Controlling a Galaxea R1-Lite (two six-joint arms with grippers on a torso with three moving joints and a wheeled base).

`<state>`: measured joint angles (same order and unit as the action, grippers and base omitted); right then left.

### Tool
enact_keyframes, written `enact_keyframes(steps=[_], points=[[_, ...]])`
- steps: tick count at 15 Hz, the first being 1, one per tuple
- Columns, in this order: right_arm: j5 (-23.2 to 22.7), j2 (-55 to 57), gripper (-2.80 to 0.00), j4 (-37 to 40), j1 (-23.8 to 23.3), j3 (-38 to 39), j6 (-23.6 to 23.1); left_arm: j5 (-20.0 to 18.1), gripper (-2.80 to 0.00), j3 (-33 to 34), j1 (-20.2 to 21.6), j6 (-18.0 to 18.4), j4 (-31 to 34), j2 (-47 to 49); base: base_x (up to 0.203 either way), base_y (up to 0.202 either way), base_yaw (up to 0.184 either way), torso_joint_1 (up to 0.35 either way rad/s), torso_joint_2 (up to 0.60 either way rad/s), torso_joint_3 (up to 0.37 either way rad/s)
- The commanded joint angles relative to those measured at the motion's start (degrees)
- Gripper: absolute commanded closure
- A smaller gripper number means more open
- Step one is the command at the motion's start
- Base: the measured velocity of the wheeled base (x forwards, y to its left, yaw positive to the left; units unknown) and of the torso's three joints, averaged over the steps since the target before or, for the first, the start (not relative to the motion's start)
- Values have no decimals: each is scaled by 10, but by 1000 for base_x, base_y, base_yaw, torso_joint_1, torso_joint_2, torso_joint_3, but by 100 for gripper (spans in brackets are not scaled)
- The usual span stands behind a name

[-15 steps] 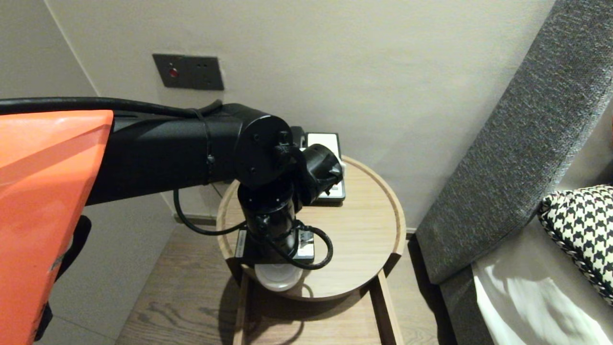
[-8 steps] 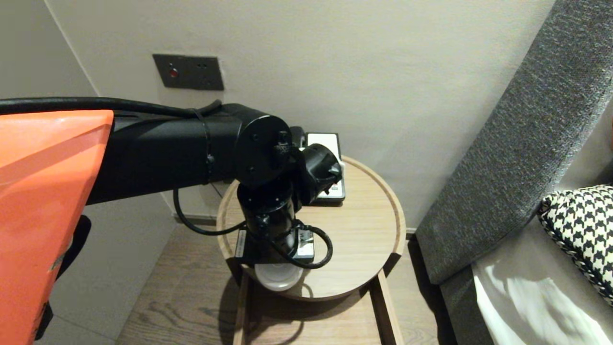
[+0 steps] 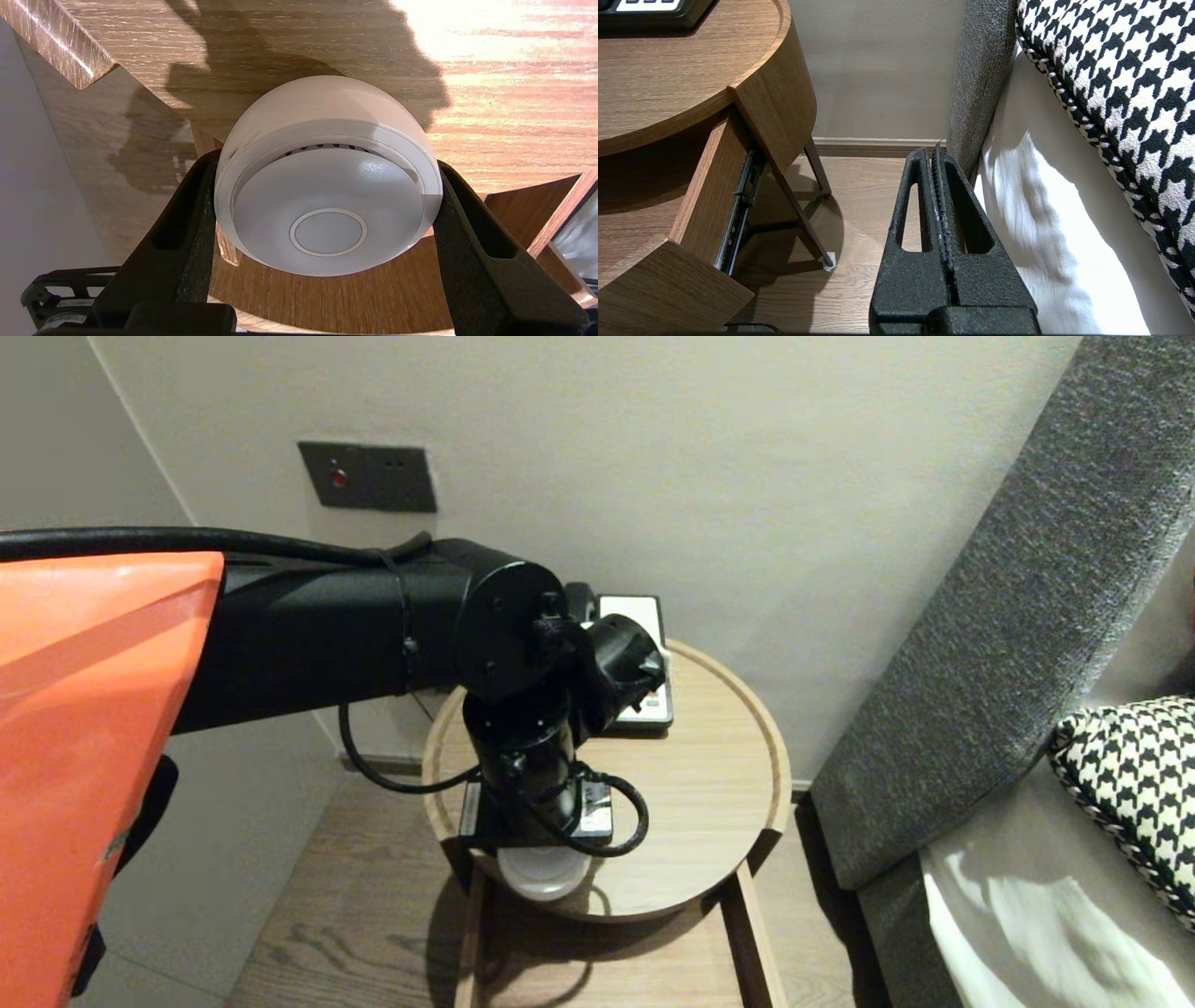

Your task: Take the remote control out of the drawer one by one and place them on the table

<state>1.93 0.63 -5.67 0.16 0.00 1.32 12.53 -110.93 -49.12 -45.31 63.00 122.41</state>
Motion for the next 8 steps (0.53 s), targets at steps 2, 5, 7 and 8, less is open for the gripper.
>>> enact_keyframes(steps=[2, 5, 7, 8], points=[[0, 0, 0, 0, 0, 23, 0, 2, 0, 0, 2, -2, 4, 3, 0, 0, 0, 0, 0, 0], [0, 0, 0, 0, 0, 23, 0, 1, 0, 0, 2, -3, 4, 3, 0, 0, 0, 0, 0, 0], [0, 1, 0, -1, 0, 23, 0, 1, 0, 0, 2, -3, 4, 4, 0, 0, 0, 0, 0, 0], [0, 0, 0, 0, 0, 23, 0, 1, 0, 0, 3, -3, 3, 3, 0, 0, 0, 0, 0, 0]])
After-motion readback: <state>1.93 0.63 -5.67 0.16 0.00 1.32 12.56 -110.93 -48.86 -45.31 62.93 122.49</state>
